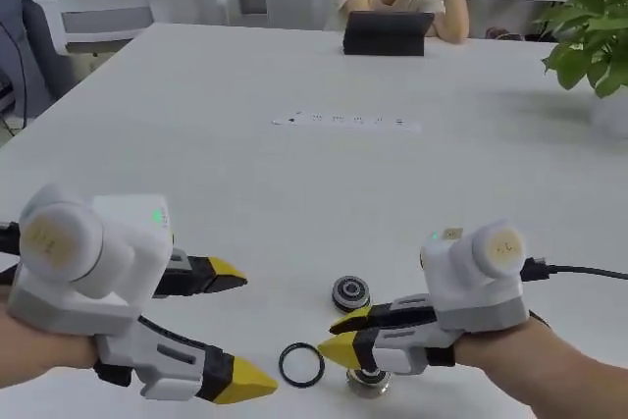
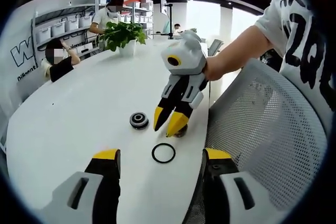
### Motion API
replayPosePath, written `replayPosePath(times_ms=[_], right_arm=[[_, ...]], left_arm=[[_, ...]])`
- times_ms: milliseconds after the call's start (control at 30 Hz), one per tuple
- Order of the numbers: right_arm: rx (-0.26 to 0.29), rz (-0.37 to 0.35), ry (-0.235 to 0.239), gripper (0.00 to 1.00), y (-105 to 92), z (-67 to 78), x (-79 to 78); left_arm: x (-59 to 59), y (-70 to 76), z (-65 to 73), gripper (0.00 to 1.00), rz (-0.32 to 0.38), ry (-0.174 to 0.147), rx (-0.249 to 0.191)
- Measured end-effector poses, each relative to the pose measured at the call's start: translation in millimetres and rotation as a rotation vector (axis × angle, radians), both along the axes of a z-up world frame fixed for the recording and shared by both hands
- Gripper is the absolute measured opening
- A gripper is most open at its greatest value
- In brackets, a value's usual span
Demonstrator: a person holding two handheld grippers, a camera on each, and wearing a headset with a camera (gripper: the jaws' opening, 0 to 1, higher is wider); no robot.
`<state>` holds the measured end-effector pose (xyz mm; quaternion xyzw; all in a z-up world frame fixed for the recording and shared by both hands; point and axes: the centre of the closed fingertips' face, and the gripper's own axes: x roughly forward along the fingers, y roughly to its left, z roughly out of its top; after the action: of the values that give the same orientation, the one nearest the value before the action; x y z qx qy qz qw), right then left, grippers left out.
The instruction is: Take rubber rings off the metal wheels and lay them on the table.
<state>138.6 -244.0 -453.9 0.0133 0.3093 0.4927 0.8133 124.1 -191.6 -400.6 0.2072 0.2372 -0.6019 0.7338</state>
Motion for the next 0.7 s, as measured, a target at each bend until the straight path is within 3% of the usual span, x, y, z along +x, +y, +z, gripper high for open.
replayPosePath(times_ms=[700], right_arm=[[0.008,-0.140,-0.096,0.22,-42.6,15.1,27.4]], left_arm=[[25.6,-25.6,8.1,0.52,-0.036,-0.049,-0.011]])
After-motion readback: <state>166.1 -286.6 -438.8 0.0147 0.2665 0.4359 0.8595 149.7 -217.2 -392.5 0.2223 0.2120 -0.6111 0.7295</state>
